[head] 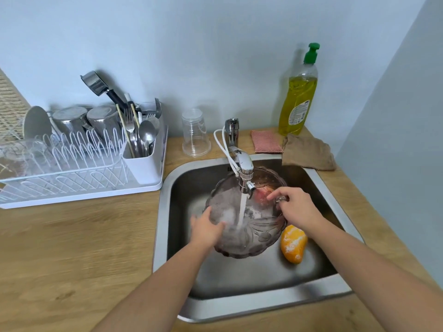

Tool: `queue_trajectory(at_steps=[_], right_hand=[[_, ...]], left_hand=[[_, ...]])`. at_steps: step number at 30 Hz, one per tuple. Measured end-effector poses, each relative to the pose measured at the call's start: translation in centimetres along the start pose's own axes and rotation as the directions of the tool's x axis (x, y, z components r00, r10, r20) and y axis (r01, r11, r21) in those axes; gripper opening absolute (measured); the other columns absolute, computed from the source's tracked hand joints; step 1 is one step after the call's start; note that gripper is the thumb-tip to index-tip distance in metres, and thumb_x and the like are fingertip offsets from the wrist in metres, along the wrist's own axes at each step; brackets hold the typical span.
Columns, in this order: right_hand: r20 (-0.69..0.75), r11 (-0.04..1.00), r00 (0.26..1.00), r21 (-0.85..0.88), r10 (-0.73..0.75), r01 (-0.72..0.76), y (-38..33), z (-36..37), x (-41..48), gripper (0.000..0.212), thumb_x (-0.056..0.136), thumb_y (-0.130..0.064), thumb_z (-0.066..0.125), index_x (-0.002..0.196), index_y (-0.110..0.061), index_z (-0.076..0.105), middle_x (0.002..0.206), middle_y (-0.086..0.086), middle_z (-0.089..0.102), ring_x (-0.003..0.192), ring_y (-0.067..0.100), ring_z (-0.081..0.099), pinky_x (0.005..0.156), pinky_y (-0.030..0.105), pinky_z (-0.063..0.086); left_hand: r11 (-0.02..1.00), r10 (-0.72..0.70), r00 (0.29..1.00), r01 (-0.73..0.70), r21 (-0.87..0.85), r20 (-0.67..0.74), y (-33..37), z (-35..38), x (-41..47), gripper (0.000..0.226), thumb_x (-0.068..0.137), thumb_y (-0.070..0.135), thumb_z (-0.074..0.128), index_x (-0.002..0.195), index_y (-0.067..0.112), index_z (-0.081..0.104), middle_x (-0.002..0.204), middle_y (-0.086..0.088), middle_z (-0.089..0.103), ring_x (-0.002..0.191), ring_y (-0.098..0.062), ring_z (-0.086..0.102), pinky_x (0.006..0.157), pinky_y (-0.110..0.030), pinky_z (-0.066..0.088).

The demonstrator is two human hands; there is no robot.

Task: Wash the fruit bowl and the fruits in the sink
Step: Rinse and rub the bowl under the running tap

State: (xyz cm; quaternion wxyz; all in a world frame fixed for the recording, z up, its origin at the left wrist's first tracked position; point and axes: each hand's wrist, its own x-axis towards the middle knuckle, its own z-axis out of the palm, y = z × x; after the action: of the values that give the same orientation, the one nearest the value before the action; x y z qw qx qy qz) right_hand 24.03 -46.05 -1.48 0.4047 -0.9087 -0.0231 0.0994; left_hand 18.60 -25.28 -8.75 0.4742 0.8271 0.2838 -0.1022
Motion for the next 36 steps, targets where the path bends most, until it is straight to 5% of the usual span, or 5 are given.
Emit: queue_trajectory(at_steps=[4, 15, 21, 32, 36], right_hand=[[0.02, 0.995, 0.999, -0.093, -0.026, 0.027, -0.9, -0.4, -0.8, 0.04, 0.091, 0.002, 0.041, 0.102, -0.023, 0.07, 0.124, 0.004, 0.061, 0.071, 0.011, 0.058, 0.046, 0.012, 0.038], [-0.069, 0.995, 0.996, 0.087, 0.053, -0.046, 0.4, -2.3, 1.3, 0.057, 0.078, 0.005, 0.04, 0.085, -0.045, 0.066, 0.111, 0.002, 0.069, 0.099, 0.026, 0.067, 0.091, 0.047, 0.054], [0.024, 0.991, 0.999, 0.122, 0.047, -0.049, 1.1, -1.6, 0.2, 0.05, 0.084, 0.007, 0.041, 0.109, -0.028, 0.067, 0.11, 0.003, 0.064, 0.085, 0.021, 0.066, 0.059, 0.032, 0.057], [0.072, 0.97, 0.996, 0.234, 0.055, -0.071, 1.6, 0.4, -0.9, 0.056, 0.095, 0.003, 0.034, 0.127, -0.037, 0.056, 0.129, -0.004, 0.052, 0.1, 0.017, 0.061, 0.082, 0.043, 0.058], [-0.005, 0.988, 1.0, 0.153, 0.023, -0.022, 1.3, 0.0, -1.0, 0.051, 0.097, -0.001, 0.036, 0.126, -0.037, 0.058, 0.13, -0.001, 0.057, 0.118, 0.023, 0.056, 0.098, 0.047, 0.05]], left_hand=[[0.821, 0.232, 0.969, -0.242, 0.517, 0.085, 2.2, 2.8, 0.4, 0.064, 0.094, 0.054, 0.043, 0.151, 0.036, 0.019, 0.162, -0.007, -0.01, 0.149, -0.035, -0.002, 0.119, -0.046, 0.01], [0.595, 0.549, 0.603, -0.768, 0.236, 0.579, 1.8, 3.6, -3.0, 0.051, 0.1, 0.048, 0.027, 0.15, 0.035, 0.025, 0.159, 0.008, 0.021, 0.146, -0.009, 0.019, 0.121, -0.03, 0.013], [0.273, 0.355, 0.786, -0.605, 0.748, 0.506, 0.3, -2.1, 2.9, 0.061, 0.097, 0.059, 0.018, 0.151, 0.032, 0.021, 0.163, -0.001, 0.004, 0.15, -0.023, -0.003, 0.122, -0.042, 0.001], [0.65, 0.391, 0.674, -0.684, 0.33, 0.627, 1.3, 4.7, -2.5, 0.053, 0.098, 0.055, 0.027, 0.149, 0.045, 0.016, 0.161, 0.012, -0.002, 0.149, -0.022, -0.011, 0.121, -0.05, 0.0], [0.303, 0.382, 0.578, -0.816, 0.493, 0.722, -1.6, 1.2, -1.5, 0.055, 0.099, 0.055, 0.02, 0.151, 0.039, 0.014, 0.162, 0.007, 0.012, 0.148, -0.016, 0.014, 0.119, -0.04, 0.013]])
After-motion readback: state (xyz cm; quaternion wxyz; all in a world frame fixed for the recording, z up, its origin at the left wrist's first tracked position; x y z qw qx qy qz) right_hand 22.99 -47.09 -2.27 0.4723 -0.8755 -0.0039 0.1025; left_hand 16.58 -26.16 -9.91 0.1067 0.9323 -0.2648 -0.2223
